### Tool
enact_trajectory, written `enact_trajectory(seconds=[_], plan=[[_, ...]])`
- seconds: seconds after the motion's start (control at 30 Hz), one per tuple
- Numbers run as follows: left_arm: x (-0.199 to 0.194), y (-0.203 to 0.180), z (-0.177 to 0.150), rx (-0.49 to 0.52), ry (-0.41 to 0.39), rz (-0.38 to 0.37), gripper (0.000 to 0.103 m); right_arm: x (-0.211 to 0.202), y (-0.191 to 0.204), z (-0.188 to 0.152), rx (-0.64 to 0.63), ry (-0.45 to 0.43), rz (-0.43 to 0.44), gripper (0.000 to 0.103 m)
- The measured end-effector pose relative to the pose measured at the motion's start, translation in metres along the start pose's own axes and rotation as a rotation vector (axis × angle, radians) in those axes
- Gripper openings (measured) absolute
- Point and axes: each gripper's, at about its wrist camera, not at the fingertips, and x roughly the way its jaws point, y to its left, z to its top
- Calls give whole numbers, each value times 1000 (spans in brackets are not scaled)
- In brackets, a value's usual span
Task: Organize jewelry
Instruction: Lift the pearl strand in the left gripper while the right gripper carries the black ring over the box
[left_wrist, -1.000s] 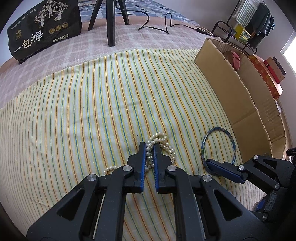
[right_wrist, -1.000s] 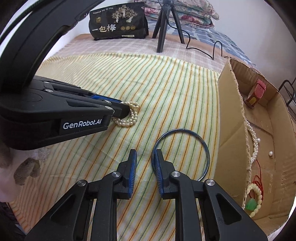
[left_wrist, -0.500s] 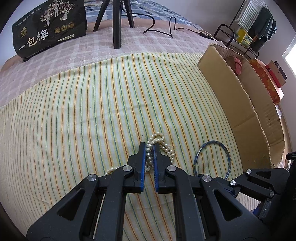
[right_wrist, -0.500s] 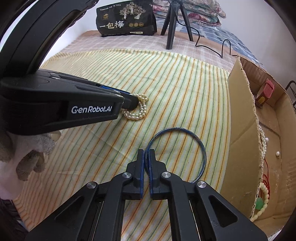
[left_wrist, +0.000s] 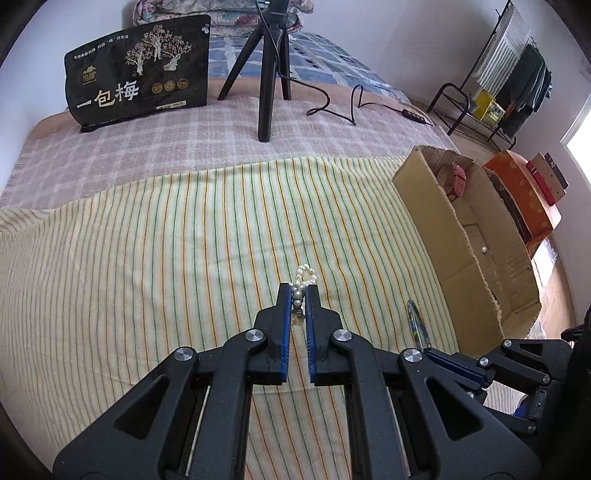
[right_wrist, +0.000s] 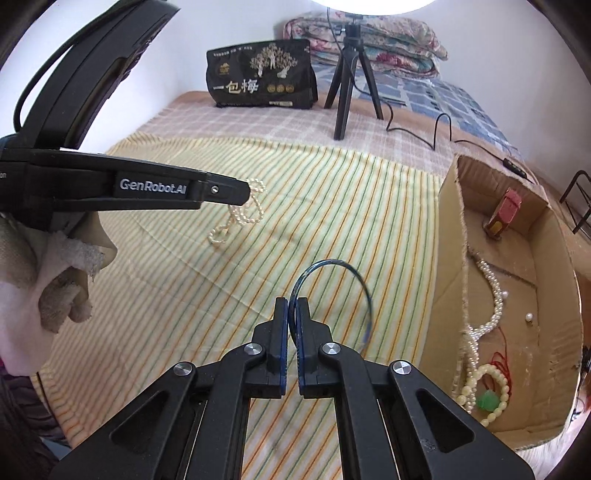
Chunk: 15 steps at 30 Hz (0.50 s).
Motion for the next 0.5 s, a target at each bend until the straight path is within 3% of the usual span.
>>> enact_trajectory(seconds=[0.5], plan=[[-58, -14, 9, 10, -121, -63, 5, -46, -8, 15, 2, -121, -1, 2]])
